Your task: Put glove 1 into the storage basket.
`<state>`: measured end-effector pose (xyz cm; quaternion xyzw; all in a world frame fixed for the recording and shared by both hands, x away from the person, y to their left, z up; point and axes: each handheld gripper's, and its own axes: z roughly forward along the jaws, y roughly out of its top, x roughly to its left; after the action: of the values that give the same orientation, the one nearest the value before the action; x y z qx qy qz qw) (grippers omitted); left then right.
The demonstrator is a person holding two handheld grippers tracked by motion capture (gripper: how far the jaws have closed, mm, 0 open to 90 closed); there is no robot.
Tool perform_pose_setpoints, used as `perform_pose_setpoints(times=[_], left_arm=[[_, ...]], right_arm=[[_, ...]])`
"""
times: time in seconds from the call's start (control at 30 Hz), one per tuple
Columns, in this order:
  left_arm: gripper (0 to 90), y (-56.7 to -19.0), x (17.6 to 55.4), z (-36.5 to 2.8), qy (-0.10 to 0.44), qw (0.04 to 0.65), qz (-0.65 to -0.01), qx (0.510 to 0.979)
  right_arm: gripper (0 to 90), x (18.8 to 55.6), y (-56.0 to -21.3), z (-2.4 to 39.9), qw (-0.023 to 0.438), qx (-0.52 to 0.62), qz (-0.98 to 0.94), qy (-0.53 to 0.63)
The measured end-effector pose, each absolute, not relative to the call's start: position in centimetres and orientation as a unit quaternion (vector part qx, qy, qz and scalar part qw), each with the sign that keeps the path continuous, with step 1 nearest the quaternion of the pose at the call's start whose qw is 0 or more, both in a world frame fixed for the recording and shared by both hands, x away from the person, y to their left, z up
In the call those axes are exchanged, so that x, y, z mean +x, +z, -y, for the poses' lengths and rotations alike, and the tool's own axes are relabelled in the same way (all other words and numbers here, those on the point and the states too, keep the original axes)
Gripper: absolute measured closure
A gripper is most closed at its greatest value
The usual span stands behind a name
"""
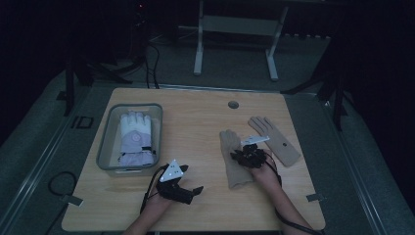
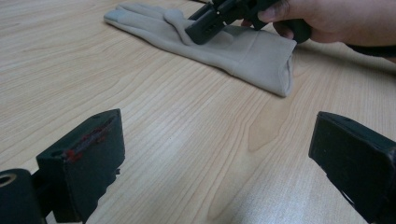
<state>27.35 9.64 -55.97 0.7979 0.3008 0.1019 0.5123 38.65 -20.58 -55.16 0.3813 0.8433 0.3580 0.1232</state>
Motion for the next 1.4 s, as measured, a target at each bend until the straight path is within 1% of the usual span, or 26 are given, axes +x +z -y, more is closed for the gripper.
perform_pose_setpoints(times=[0.1,0.17,0.27,0.37,0.47,0.53,0.63,0.7,0.73,0.8,0.93,1.0,1.07,1.2,1.3,1.4], left_arm=[[3.6,-55.9,27.3,-9.6,0.104,0.513,-0.299,0.798],[3.6,-55.8,27.3,-9.7,0.106,0.516,-0.299,0.795],[3.6,-55.8,27.3,-9.8,0.107,0.516,-0.300,0.795],[3.6,-55.7,27.3,-9.9,0.106,0.519,-0.300,0.794],[3.6,-55.6,27.2,-9.9,0.110,0.518,-0.297,0.794],[3.6,-55.6,27.1,-9.9,0.111,0.518,-0.295,0.795],[3.6,-55.6,27.1,-9.9,0.113,0.520,-0.295,0.794],[3.6,-55.6,27.1,-10.0,0.112,0.522,-0.296,0.792],[3.6,-55.6,27.1,-10.0,0.112,0.522,-0.296,0.792],[3.6,-55.7,27.1,-10.0,0.111,0.520,-0.296,0.793],[3.6,-55.8,27.1,-9.9,0.108,0.519,-0.294,0.795],[3.6,-55.9,27.1,-9.9,0.108,0.520,-0.293,0.795],[3.6,-55.9,27.1,-9.9,0.107,0.520,-0.292,0.796],[3.6,-55.9,27.1,-9.9,0.107,0.521,-0.292,0.795],[3.6,-55.9,27.1,-10.0,0.109,0.523,-0.293,0.793],[3.6,-56.0,27.1,-10.1,0.108,0.522,-0.294,0.793]], right_arm=[[78.1,38.2,-54.6,19.7,0.126,0.405,-0.829,0.364],[78.3,37.8,-53.7,19.3,0.120,0.420,-0.814,0.383],[78.3,37.1,-51.9,18.4,0.124,0.435,-0.796,0.402],[78.2,36.0,-50.2,17.4,0.134,0.456,-0.778,0.412],[78.2,34.9,-49.4,16.9,0.156,0.469,-0.763,0.417],[78.1,34.5,-49.8,16.7,0.169,0.481,-0.756,0.411],[78.0,34.4,-51.4,16.5,0.164,0.496,-0.756,0.394],[77.6,34.5,-52.6,16.3,0.152,0.501,-0.758,0.388],[77.1,34.5,-53.1,16.1,0.157,0.500,-0.761,0.382],[74.9,34.6,-53.9,15.7,0.147,0.504,-0.763,0.377],[59.9,34.6,-55.1,14.6,0.159,0.483,-0.780,0.364],[54.0,34.7,-55.6,14.2,0.179,0.461,-0.796,0.348],[53.6,34.8,-55.7,14.1,0.192,0.443,-0.806,0.344],[53.6,34.9,-55.5,14.2,0.185,0.434,-0.811,0.345],[50.1,35.0,-54.4,15.1,0.182,0.426,-0.810,0.359],[49.5,35.3,-53.4,16.2,0.190,0.415,-0.811,0.365]])
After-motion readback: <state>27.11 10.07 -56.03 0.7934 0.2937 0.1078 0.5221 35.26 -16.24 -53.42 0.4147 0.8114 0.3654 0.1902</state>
